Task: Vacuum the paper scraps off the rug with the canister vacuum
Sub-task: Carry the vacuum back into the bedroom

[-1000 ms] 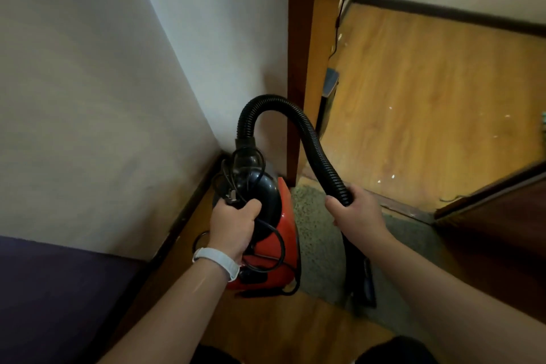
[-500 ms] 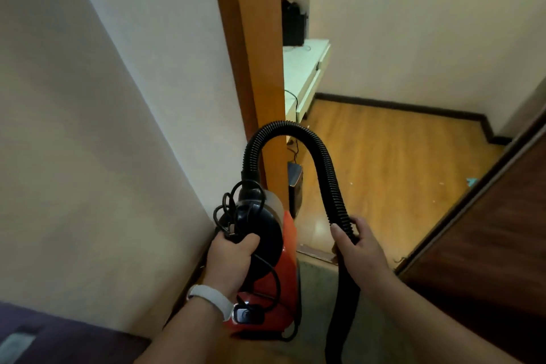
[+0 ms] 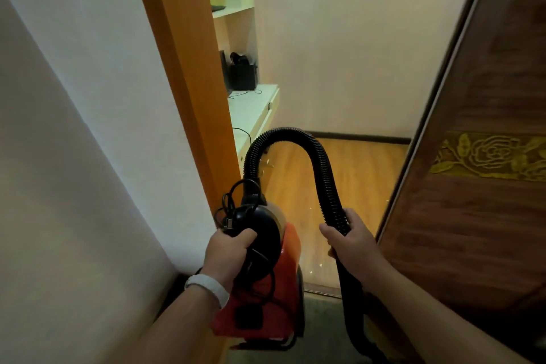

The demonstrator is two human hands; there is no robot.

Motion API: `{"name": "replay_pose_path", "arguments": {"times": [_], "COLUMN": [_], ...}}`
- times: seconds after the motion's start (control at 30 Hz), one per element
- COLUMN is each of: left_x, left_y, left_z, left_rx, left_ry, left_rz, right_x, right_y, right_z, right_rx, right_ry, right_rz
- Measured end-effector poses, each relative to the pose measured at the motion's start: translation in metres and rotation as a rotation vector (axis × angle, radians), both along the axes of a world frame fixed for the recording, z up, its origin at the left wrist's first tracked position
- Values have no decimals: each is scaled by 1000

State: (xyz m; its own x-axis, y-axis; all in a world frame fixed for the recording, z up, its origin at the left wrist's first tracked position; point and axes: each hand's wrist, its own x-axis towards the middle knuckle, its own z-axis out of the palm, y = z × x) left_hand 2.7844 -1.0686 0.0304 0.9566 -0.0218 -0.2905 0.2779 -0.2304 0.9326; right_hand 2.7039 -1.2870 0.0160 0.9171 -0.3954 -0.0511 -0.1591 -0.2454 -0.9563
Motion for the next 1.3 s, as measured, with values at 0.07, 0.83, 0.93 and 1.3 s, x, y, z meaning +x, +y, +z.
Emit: {"name": "replay_pose_path", "arguments": {"times": [0.07, 0.83, 0.93, 1.3], "left_x": [5, -16, -62, -296], "left_y": [-11, -184, -214, -318], "left_z": [1, -14, -14, -6], "left_rx": [-12, -42, -32, -17], "left_ry": [-14, 51, 89, 91], "left_rz": [-60, -1018, -1099, -1339], "right_x": [-8, -198, -243, -463], "right_y": [-13, -29, -33, -71], "right_z": [0, 49, 45, 23], "right_rx": [-28, -100, -61, 65], "right_ry": [-18, 116, 86, -91], "right_rz": [-58, -1182, -1255, -1496]}}
